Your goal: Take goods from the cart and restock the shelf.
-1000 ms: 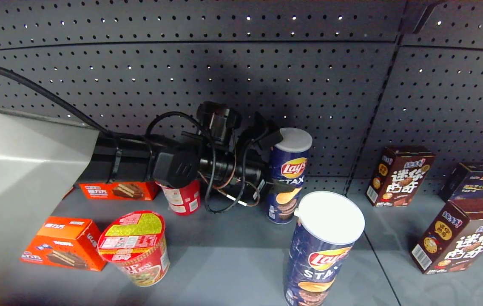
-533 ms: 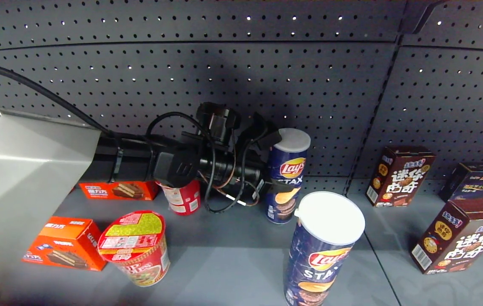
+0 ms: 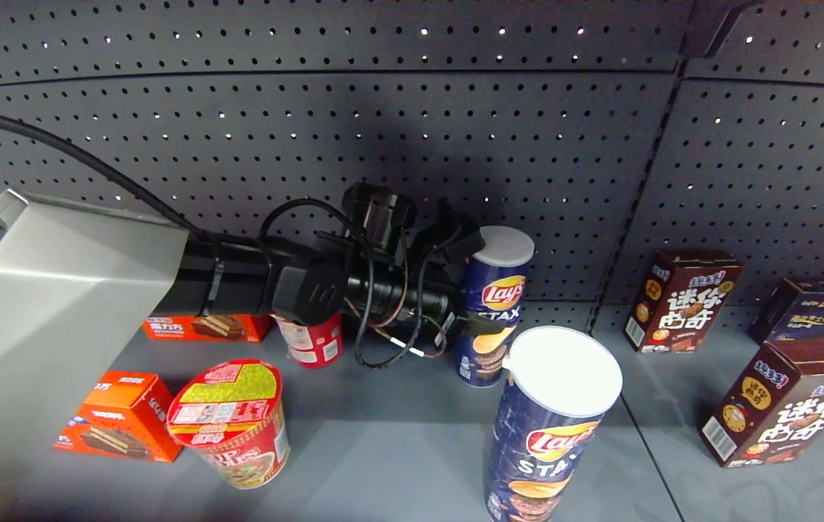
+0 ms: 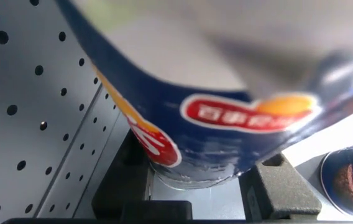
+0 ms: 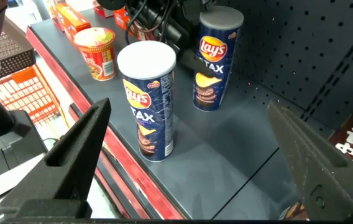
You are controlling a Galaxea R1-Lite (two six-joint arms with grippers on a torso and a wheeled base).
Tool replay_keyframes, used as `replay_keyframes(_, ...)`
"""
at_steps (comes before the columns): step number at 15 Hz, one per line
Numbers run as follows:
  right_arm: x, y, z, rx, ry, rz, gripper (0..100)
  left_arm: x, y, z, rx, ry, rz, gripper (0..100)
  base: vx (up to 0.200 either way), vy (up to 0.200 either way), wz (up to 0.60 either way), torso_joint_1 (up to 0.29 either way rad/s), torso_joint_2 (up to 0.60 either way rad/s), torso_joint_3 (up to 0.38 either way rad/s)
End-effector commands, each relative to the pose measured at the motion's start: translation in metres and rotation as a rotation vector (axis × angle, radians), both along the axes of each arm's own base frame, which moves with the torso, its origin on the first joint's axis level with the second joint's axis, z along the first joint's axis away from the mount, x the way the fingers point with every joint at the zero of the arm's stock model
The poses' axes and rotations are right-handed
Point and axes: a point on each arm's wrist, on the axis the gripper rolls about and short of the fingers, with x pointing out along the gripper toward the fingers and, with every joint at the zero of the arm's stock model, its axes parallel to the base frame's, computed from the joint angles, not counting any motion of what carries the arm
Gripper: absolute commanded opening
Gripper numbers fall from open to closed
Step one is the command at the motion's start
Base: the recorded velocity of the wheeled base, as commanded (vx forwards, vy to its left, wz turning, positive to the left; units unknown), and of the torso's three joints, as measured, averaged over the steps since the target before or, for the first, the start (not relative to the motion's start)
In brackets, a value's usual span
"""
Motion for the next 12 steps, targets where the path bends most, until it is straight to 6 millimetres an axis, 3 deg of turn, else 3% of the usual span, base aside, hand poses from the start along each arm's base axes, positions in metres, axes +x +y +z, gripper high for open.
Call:
replay_keyframes(1, 0.000, 0.000, 0.000, -0.001, 0.000, 0.001, 100, 0.001, -0.001, -0.004, 0.006, 0.008, -0.001, 0, 0.000, 0.000, 0.00, 0.000, 0.00, 0.000)
replay_keyframes(3, 0.000, 0.000, 0.000, -0.002, 0.002, 0.001, 100, 0.001, -0.001, -0.005, 0.009, 0.003, -0.004, 0, 0.000, 0.000, 0.00, 0.000, 0.00, 0.000)
replay_keyframes(4, 0.000, 0.000, 0.000, -0.002, 0.002, 0.001, 100, 0.002, -0.002, -0.005, 0.009, -0.002, -0.004, 100, 0.000, 0.000, 0.00, 0.000, 0.00, 0.000)
replay_keyframes(9, 0.001, 0.001, -0.005, -0.011, 0.014, 0.003, 100, 0.000, -0.001, -0.006, 0.014, 0.005, -0.006, 100, 0.000, 0.000, 0.00, 0.000, 0.00, 0.000)
replay_keyframes(12, 0.003, 0.002, -0.003, 0.012, 0.002, 0.004, 100, -0.004, 0.003, 0.005, 0.003, -0.012, -0.002, 100, 0.000, 0.000, 0.00, 0.000, 0.00, 0.000)
